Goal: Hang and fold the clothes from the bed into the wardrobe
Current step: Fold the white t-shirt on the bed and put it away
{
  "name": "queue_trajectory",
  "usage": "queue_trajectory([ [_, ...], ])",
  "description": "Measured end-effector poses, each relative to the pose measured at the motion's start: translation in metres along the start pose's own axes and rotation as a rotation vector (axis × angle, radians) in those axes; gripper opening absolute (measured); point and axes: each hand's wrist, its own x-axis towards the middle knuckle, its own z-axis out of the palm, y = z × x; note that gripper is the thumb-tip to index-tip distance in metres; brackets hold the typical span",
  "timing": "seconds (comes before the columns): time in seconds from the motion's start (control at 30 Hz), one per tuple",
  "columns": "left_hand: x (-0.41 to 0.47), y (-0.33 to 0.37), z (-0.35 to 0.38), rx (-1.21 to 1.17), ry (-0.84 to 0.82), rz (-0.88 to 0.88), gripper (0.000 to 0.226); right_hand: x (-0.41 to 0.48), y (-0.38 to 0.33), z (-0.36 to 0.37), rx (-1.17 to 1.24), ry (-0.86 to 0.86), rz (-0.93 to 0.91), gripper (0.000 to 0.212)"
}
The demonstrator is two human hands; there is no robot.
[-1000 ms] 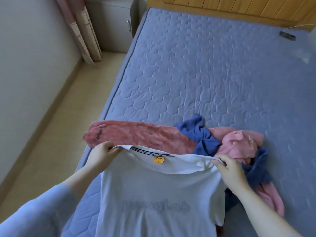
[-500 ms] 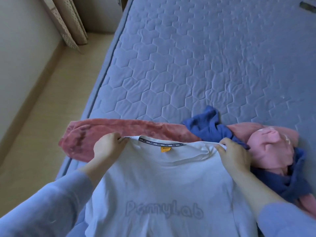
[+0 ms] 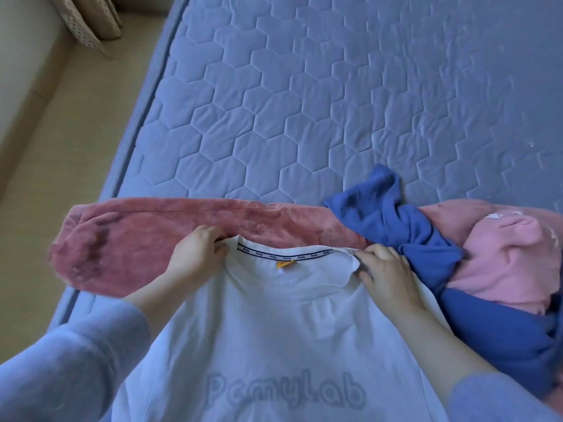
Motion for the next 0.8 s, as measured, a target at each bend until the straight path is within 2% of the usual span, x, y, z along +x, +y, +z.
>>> queue_trajectory([
  [0.13, 0.004, -0.006, 0.002, -0.052, -0.001, 0.028, 0.007, 0.018, -0.001, 0.005, 0.049, 0.04, -0.034, 0.01],
  [0.23, 0.007, -0.01, 0.003, -0.1, 0.017, 0.013, 0.008, 0.026, 0.001, 0.003, 0.159, 0.162, 0.028, 0.003],
  [0.3, 0.012, -0.013, 0.002, -0.152, 0.01, -0.02, 0.019, 0.033, 0.001, -0.001, 0.248, 0.196, 0.114, 0.007],
  [0.37, 0.019, -0.015, 0.0, -0.192, -0.017, -0.05, 0.023, 0.042, 0.004, -0.001, 0.233, 0.154, 0.146, 0.011],
  [0.5, 0.025, -0.02, -0.001, -0.161, -0.107, -0.078, 0.025, 0.056, 0.009, 0.004, -0.006, -0.039, 0.249, 0.023],
  [0.57, 0.024, -0.02, 0.0, -0.155, -0.161, -0.11, 0.031, 0.058, 0.005, 0.008, -0.066, -0.062, 0.293, 0.023],
  [0.67, 0.021, -0.021, -0.004, -0.213, -0.174, -0.163, 0.036, 0.05, -0.013, 0.006, 0.007, 0.037, 0.35, 0.019],
  [0.73, 0.016, -0.024, -0.012, -0.323, -0.167, -0.251, 0.037, 0.038, -0.03, 0.003, 0.022, 0.144, 0.334, 0.032],
  [0.8, 0.006, -0.031, -0.022, -0.395, -0.147, -0.319, 0.038, 0.023, -0.054, -0.001, 0.052, 0.217, 0.196, 0.048],
])
